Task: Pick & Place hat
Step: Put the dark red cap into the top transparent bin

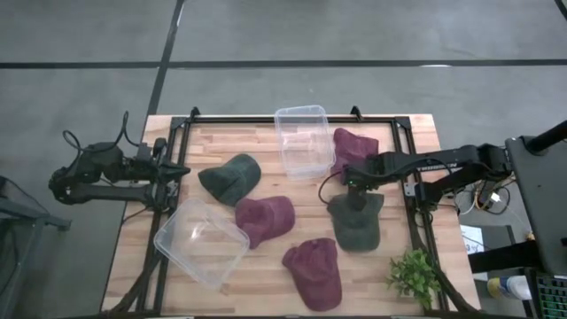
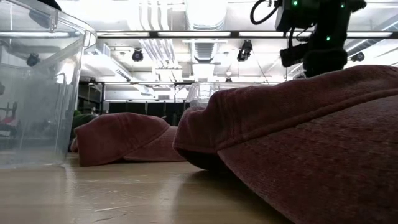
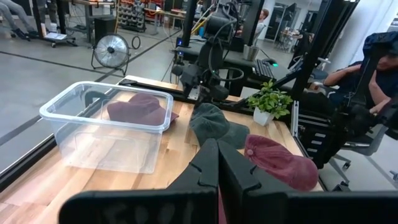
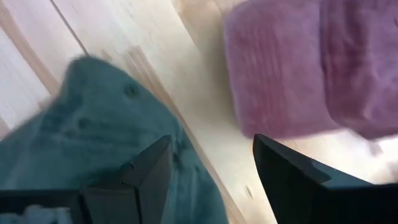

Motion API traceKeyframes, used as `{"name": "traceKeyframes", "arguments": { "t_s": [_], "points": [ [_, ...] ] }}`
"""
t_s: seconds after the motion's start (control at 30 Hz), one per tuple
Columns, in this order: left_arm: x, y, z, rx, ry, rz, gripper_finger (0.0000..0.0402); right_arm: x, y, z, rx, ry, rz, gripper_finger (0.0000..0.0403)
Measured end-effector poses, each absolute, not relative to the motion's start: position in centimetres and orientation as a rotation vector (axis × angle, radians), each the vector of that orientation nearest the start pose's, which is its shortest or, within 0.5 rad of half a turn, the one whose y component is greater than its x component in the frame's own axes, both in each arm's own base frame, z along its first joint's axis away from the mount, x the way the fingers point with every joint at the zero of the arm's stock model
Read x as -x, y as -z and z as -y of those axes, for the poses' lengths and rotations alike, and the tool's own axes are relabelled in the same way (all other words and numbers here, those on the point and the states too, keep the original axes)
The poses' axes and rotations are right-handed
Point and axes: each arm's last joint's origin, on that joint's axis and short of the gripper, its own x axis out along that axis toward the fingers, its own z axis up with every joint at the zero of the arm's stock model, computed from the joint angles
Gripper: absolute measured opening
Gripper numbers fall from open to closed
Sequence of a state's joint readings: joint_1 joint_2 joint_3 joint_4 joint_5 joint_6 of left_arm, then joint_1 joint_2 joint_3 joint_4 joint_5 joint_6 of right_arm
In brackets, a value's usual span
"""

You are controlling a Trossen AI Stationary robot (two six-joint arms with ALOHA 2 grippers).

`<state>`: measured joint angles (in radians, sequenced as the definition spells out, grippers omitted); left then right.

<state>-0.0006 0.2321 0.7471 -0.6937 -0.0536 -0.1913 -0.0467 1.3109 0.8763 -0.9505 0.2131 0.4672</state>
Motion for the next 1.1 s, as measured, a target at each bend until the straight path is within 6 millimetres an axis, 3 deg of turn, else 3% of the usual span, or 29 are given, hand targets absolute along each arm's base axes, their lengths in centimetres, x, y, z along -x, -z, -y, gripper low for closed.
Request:
{"name": "traceKeyframes", "arguments": {
  "t_s": [0.23,0.53,1.1],
  "points": [
    [-4.2,-32.0,-0.2,0.210,-0.072,-0.173,0.0000,-21.5,-19.1,1.7,-0.271,0.547,-1.242,0.0219],
    [-4.2,-32.0,-0.2,0.212,-0.072,-0.173,0.0000,-21.3,-18.9,2.1,-0.196,0.670,-1.212,0.0219],
    [-4.2,-32.0,-0.2,0.212,-0.072,-0.172,0.0000,-23.3,-15.3,2.4,-0.139,0.755,-1.289,0.0219]
  ]
}}
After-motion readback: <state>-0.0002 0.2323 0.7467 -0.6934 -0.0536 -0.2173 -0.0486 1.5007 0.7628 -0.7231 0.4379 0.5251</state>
